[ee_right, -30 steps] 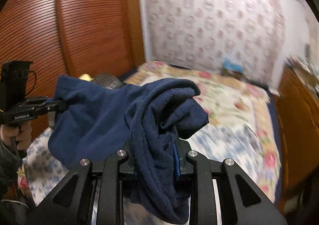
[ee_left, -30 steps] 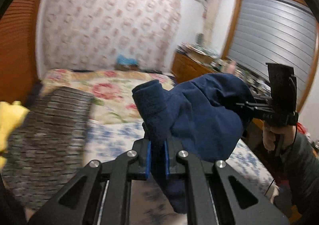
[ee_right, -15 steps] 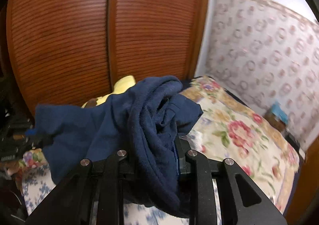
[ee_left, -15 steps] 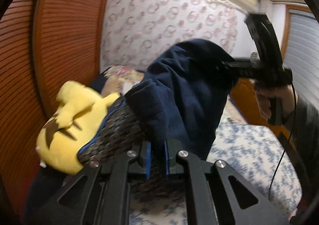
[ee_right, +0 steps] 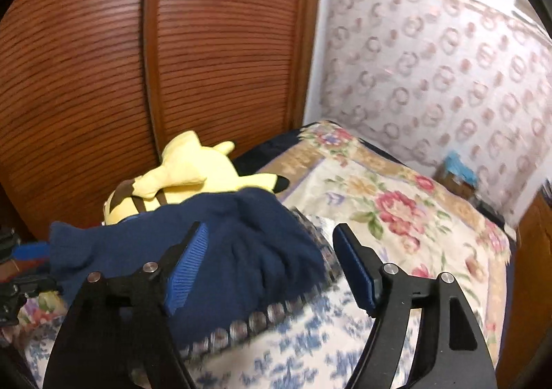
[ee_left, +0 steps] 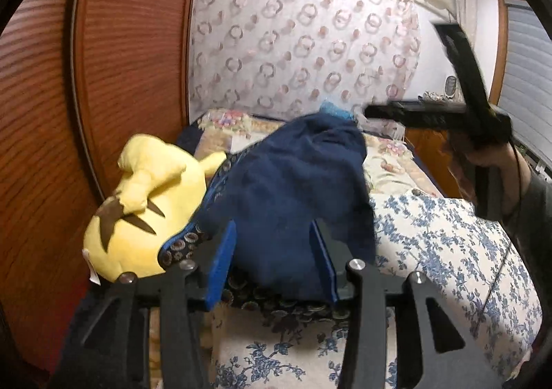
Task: Fold small clothes
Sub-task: 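Lower the shirt onto the patterned cushion and open both grippers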
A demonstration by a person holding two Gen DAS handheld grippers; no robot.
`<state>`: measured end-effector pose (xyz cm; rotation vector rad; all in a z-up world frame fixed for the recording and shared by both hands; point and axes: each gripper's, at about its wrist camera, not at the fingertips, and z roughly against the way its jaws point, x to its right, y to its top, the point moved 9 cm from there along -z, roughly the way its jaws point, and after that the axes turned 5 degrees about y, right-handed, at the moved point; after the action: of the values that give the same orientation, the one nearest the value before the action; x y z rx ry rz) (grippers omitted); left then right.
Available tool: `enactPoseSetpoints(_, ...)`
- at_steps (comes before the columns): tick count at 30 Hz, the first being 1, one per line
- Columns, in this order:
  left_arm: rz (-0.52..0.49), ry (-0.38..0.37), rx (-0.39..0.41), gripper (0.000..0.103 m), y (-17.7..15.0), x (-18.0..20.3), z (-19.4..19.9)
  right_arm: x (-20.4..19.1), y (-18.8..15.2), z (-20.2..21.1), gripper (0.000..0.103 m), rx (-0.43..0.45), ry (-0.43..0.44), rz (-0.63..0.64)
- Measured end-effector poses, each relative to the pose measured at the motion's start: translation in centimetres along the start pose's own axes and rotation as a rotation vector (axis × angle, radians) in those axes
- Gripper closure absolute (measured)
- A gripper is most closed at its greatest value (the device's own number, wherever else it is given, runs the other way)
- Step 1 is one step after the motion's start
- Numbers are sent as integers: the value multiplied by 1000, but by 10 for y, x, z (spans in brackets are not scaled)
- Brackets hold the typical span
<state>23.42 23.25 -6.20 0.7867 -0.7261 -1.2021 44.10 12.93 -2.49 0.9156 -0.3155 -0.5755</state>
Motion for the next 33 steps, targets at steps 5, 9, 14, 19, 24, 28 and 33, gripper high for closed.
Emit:
enactPoseSetpoints(5,-43,-18,28,56,5,27,20,10,-46,62,22,31,-38,-91)
enactPoseSetpoints(9,-80,-12,37,56,2,59,34,14,-87,116,17,50,-108,-140)
enactPoseSetpoints(14,-97,-51,33,56,-6,99,47,15,-130,180,17,78,-186,-195)
enactPoseSetpoints(19,-121,-98,38,56,-16,144,62,16,-161,234,17,126,-261,-250)
enactPoseSetpoints(24,-162,-114,64,56,-22,178,81,17,-183,287,17,175,-341,-286)
enactPoseSetpoints(28,-184,-131,74,56,-28,200,99,17,-197,315,17,198,-396,-318)
enactPoseSetpoints(33,-181,-151,84,54,-29,216,112,20,-210,333,17,216,-418,-349)
